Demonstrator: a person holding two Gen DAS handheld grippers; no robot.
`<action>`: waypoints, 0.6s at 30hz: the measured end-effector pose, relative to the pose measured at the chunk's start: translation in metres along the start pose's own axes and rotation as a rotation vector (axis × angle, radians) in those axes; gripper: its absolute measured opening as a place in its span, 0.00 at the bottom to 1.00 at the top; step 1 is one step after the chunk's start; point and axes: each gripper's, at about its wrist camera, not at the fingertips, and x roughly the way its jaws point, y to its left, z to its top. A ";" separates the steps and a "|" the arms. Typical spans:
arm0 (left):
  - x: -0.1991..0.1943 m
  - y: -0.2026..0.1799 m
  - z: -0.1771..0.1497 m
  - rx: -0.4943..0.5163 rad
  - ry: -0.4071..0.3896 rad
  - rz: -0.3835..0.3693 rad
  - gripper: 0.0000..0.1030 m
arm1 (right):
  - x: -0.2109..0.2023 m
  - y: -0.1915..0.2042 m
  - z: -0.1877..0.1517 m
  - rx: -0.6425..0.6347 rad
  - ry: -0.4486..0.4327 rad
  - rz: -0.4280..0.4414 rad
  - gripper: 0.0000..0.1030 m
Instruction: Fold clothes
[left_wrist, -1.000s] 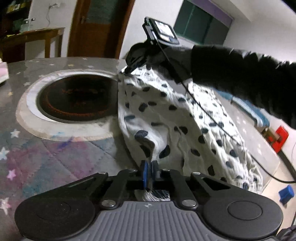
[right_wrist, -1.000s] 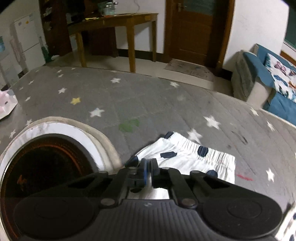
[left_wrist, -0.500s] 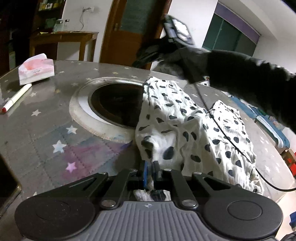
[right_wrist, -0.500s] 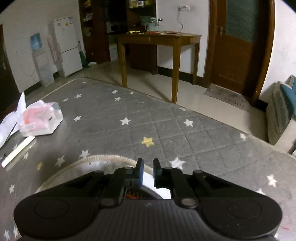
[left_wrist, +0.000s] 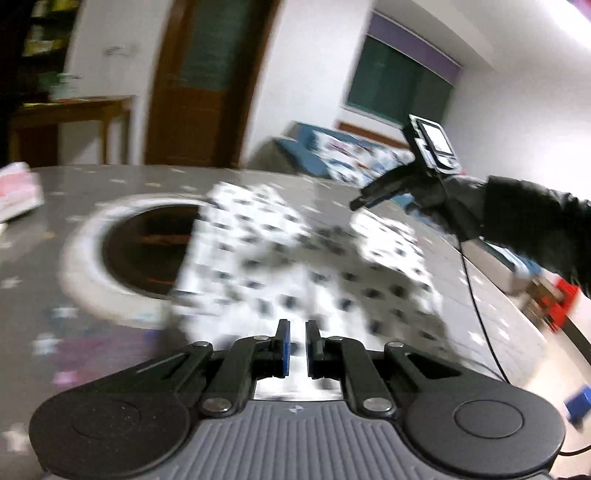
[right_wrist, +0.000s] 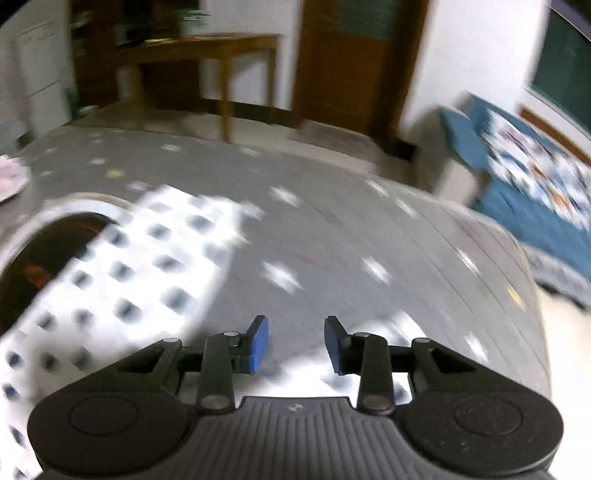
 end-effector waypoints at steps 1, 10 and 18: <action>0.007 -0.006 -0.001 0.010 0.015 -0.011 0.09 | 0.001 -0.013 -0.009 0.028 0.009 -0.012 0.33; 0.074 -0.058 -0.008 0.102 0.154 -0.113 0.09 | 0.017 -0.065 -0.049 0.146 -0.020 -0.001 0.45; 0.099 -0.084 -0.014 0.127 0.216 -0.211 0.09 | 0.030 -0.072 -0.044 0.137 -0.082 -0.044 0.51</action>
